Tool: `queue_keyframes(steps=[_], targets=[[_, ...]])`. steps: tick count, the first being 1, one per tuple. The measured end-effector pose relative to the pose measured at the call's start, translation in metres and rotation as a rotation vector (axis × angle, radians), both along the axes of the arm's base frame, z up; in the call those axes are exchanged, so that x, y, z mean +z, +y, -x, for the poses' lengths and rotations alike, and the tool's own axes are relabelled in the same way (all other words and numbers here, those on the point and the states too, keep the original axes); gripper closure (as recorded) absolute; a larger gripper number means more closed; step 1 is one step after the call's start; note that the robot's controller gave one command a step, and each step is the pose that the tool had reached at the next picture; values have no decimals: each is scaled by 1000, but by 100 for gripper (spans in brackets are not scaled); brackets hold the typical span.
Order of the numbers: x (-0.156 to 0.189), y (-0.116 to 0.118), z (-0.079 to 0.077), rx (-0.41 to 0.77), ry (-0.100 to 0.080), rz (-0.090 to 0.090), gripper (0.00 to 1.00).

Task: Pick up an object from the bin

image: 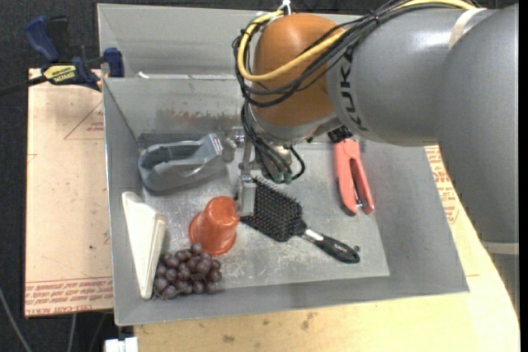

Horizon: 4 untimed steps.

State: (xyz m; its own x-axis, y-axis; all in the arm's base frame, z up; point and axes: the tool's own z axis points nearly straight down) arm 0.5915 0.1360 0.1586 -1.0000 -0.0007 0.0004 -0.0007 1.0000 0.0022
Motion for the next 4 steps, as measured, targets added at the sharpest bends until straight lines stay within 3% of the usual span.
queue_keyframes(steps=[1, 2, 3, 4], targets=[[-66, -72, -21, -52, -5, -1, 0], [-59, -106, -4, -55, -1, -1, 0], [-52, -97, 9, -213, -4, 1, 0], [-89, -124, 38, -310, 4, -1, 0]])
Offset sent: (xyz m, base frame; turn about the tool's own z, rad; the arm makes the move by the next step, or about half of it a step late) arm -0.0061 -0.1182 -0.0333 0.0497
